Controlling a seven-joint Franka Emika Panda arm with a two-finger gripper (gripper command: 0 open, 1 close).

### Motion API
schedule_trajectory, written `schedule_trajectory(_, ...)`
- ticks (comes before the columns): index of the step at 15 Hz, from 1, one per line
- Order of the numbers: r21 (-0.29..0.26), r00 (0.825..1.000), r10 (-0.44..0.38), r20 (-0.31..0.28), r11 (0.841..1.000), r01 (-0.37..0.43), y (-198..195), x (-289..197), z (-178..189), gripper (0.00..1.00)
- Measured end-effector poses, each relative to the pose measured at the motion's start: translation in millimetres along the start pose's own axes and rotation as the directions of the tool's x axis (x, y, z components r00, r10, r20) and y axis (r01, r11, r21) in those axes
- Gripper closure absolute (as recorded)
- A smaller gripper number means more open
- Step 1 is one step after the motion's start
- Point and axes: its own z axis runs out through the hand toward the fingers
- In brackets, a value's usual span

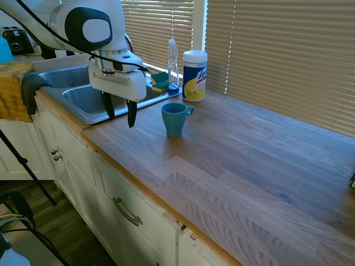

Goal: Put the mug in the sink

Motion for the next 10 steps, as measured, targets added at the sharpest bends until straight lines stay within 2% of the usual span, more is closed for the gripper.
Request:
schedule_trajectory(4, 0.011, 1.000, 0.005, -0.009, 1.000, -0.005, -2.7, 2.1, -4.4, 0.00)
schedule_trajectory(10, 0.083, 0.992, 0.112, -0.058, 0.991, -0.107, -7.9, 34.5, -43.4, 0.00)
